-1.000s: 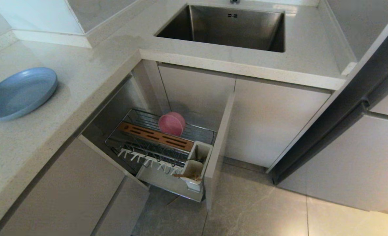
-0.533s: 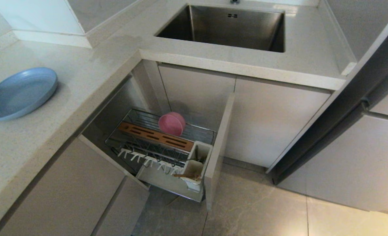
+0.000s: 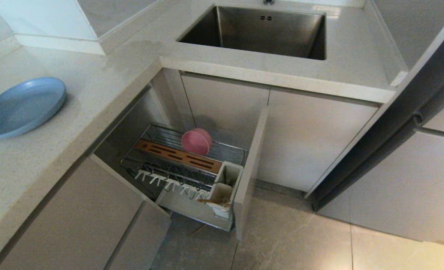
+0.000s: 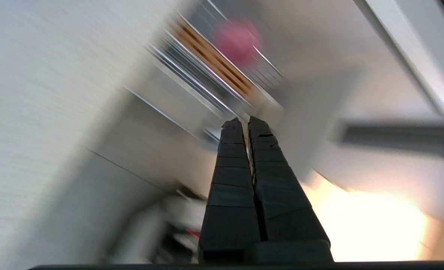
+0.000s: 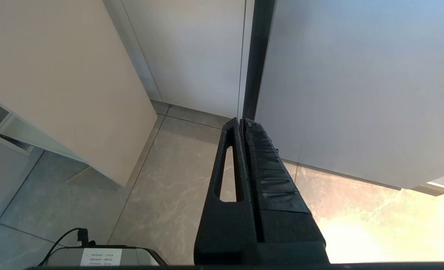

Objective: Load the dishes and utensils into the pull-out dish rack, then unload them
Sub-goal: Take the bowl out of the cupboard

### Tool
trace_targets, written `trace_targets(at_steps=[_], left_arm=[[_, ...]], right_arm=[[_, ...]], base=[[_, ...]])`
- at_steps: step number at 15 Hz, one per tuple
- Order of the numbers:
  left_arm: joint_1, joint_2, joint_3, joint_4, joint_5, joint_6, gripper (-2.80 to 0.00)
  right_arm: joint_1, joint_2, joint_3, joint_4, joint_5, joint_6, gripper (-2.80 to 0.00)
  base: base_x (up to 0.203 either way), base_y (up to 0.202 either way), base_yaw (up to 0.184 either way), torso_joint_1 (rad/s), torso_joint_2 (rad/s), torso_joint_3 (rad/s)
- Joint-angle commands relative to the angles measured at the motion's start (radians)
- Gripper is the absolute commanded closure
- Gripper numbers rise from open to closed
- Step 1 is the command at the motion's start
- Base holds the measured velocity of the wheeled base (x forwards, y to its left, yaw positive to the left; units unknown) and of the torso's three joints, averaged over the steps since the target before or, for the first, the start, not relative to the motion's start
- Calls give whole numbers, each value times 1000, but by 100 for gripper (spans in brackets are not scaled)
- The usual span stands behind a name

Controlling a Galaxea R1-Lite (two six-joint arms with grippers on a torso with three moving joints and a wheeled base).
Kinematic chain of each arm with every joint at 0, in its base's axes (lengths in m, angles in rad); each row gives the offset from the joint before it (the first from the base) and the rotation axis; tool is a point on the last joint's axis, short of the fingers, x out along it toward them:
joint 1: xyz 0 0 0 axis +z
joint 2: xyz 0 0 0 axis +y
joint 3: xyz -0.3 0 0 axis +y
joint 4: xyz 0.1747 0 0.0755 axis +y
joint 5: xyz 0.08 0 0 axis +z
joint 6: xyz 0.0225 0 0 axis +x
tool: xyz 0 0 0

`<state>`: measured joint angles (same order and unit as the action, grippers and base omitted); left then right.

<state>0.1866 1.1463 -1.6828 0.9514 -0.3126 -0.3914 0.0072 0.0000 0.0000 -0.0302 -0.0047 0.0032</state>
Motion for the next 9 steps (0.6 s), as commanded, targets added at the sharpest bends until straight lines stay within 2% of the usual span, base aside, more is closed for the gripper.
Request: trace_targets(at_steps=[1, 4, 5, 6, 9], left_arm=[[0, 17, 45, 7, -90, -22, 0], [-1, 71, 88, 42, -225, -51, 0], [-2, 99, 92, 41, -246, -92, 0], [-5, 125, 92, 30, -252, -142, 0], [-41, 197, 93, -71, -237, -368, 0]], right_arm=[[0, 0, 8, 0, 0, 0, 0], [0, 0, 8, 0, 0, 0, 0], [0, 0, 8, 0, 0, 0, 0], [0, 0, 9, 0, 0, 0, 0], [0, 0, 8, 0, 0, 0, 0]], base=[[0, 0, 0, 0, 0, 0], [0, 0, 0, 0, 0, 0], [0, 0, 0, 0, 0, 0], [0, 0, 0, 0, 0, 0], [0, 0, 0, 0, 0, 0]])
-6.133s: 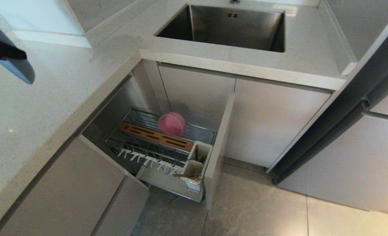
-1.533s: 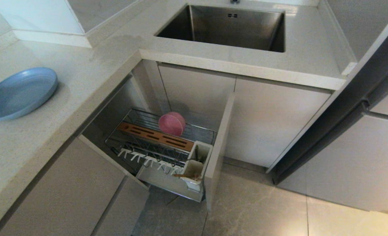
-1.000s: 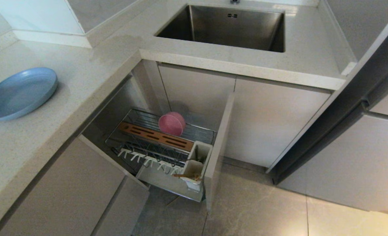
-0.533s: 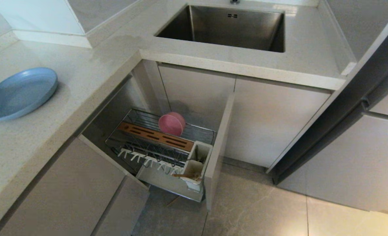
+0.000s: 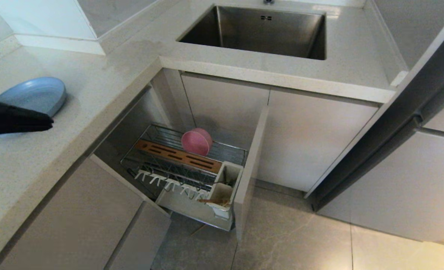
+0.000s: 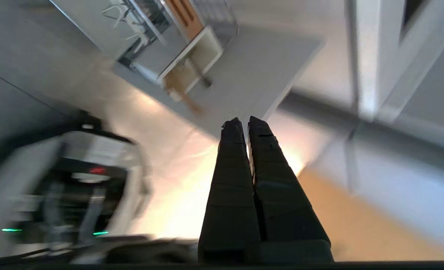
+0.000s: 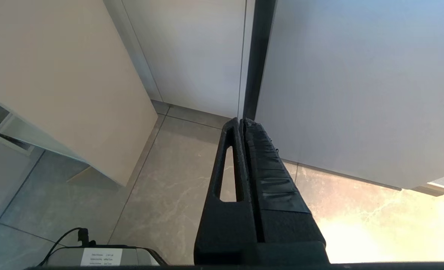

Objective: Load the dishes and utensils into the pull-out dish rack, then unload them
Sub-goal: Take the bowl out of the cupboard

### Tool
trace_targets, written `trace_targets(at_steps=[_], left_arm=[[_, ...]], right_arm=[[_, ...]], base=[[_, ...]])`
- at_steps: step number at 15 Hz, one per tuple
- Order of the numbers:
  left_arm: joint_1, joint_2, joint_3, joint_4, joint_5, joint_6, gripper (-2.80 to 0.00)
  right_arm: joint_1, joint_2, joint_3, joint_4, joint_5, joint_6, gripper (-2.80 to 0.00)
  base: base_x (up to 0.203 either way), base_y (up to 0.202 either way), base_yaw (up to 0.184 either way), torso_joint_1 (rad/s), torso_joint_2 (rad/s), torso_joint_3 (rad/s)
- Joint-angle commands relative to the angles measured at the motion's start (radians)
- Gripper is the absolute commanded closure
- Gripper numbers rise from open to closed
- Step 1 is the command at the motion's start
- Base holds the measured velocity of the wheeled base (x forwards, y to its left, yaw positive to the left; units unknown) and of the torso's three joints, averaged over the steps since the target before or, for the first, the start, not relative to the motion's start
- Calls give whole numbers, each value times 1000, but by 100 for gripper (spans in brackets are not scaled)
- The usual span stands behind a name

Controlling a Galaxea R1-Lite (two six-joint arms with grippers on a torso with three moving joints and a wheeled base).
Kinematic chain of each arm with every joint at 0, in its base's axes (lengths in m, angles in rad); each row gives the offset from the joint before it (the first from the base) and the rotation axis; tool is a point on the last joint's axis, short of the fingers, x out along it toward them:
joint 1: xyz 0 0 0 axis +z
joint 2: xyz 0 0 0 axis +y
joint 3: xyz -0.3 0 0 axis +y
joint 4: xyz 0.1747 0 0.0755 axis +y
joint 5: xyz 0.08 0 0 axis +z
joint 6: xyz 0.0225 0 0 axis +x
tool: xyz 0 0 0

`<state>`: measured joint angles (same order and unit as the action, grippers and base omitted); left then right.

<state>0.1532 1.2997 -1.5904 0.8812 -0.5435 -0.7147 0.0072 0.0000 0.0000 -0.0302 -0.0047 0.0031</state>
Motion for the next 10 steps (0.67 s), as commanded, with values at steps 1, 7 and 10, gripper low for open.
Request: trace_targets(at_steps=[1, 7, 10], left_arm=[[-42, 64, 1, -30, 32, -92, 0], [-385, 190, 59, -204, 479, -172, 0], [-458, 283, 181, -453, 693, -174, 0]], right_arm=[[0, 0, 9, 0, 0, 0, 0], [0, 0, 8, 0, 0, 0, 0], [0, 0, 8, 0, 0, 0, 0]], base=[[0, 0, 0, 0, 0, 0], [0, 0, 0, 0, 0, 0], [0, 0, 0, 0, 0, 0]])
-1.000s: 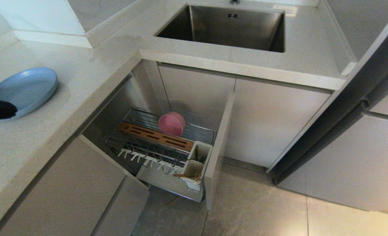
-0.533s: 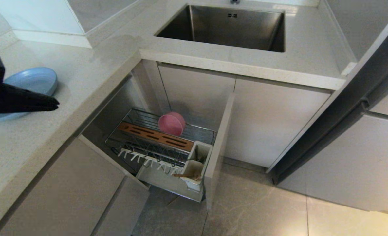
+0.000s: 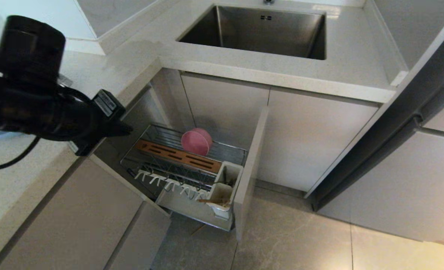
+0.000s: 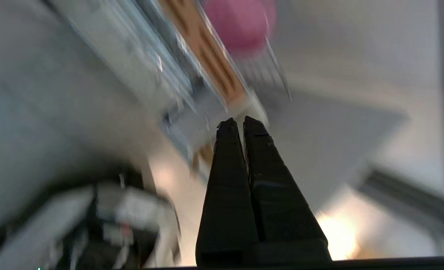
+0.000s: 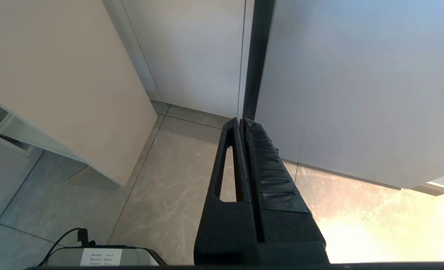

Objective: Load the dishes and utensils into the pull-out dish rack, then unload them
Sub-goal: Take the bowl out of the cupboard

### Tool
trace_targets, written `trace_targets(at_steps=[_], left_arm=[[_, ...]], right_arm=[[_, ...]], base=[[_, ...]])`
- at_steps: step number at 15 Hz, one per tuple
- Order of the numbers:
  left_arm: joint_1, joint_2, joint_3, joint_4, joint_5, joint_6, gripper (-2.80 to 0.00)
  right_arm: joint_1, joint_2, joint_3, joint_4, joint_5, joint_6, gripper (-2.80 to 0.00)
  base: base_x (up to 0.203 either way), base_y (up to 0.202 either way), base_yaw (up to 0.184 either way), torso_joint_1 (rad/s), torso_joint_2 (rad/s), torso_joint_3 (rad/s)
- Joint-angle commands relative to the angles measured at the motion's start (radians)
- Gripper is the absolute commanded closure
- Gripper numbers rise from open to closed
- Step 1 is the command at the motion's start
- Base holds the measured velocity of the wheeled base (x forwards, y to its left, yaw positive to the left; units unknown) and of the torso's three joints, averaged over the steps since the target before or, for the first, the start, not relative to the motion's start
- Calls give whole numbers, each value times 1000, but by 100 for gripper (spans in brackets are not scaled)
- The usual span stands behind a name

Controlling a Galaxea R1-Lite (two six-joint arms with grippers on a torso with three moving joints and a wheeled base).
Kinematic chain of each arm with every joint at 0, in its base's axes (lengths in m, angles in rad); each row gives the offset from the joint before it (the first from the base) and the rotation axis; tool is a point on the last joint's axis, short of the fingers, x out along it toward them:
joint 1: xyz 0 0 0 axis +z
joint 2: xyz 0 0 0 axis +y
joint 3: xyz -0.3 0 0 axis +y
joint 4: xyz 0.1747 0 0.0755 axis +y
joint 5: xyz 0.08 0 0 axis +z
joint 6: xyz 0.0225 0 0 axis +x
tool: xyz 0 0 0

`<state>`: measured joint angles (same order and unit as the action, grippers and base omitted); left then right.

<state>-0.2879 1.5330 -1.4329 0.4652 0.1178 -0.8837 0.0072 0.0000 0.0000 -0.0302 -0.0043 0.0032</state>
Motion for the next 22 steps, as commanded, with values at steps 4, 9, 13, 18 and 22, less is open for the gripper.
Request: trace_targets(at_steps=[4, 9, 13, 18, 22], left_arm=[[-82, 129, 52, -143, 44, -5, 0], [-120, 229, 36, -228, 43, -9, 0], [-146, 298, -2, -250, 44, -7, 0], [-157, 376, -52, -269, 79, 35, 0], [-150, 423, -64, -318, 150, 69, 0]], right_arm=[[0, 0, 8, 0, 0, 0, 0], [0, 0, 9, 0, 0, 0, 0], [0, 0, 9, 0, -1, 0, 0], [0, 0, 8, 0, 0, 0, 0], [0, 0, 9, 0, 0, 0, 0]], base=[[0, 0, 0, 0, 0, 0], [0, 0, 0, 0, 0, 0], [0, 0, 0, 0, 0, 0], [0, 0, 0, 0, 0, 0], [0, 0, 0, 0, 0, 0]])
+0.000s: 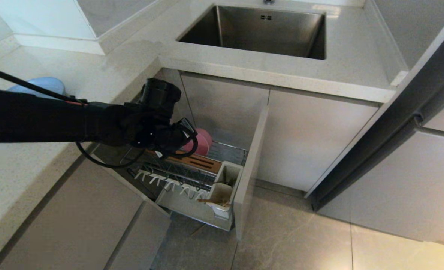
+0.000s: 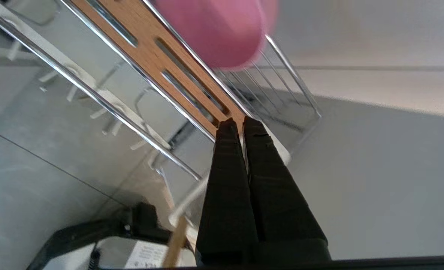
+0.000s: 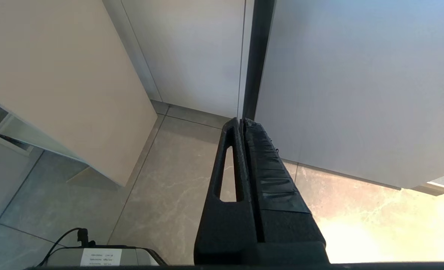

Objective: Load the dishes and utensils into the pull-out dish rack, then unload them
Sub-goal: Take the bowl out of the cupboard

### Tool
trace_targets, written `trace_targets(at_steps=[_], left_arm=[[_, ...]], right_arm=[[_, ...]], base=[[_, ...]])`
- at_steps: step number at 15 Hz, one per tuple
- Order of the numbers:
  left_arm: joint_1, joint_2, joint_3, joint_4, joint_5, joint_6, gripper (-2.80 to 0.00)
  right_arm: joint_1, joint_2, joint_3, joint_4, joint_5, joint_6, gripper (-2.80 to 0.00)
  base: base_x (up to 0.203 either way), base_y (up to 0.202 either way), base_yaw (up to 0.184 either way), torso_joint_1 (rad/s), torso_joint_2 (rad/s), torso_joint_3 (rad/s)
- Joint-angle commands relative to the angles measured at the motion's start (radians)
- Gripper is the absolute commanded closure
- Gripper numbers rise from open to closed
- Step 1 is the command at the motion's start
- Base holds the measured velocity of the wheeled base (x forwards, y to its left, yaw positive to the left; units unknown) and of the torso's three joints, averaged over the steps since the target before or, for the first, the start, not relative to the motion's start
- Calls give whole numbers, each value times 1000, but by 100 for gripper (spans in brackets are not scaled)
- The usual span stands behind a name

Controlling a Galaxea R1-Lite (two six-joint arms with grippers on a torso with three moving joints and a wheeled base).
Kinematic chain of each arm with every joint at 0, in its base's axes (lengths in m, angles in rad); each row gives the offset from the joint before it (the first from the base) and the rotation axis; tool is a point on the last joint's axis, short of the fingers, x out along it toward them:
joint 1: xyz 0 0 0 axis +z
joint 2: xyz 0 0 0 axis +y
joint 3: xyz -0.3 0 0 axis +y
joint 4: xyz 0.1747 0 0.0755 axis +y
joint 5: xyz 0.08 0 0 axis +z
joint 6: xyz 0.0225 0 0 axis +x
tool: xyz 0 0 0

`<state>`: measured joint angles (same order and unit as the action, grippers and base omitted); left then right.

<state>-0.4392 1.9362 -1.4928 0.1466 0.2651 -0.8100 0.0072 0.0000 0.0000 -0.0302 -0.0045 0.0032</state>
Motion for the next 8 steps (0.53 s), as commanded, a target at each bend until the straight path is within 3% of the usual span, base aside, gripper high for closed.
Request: trace_targets(at_steps=[1, 8], left_arm=[[4, 21, -8, 1, 3, -5, 0], [7, 21, -17, 2, 5, -3, 0]], right_arm=[[0, 0, 8, 0, 0, 0, 0], [0, 0, 8, 0, 0, 0, 0]], base=[[0, 0, 0, 0, 0, 0], [0, 0, 0, 4, 0, 0]])
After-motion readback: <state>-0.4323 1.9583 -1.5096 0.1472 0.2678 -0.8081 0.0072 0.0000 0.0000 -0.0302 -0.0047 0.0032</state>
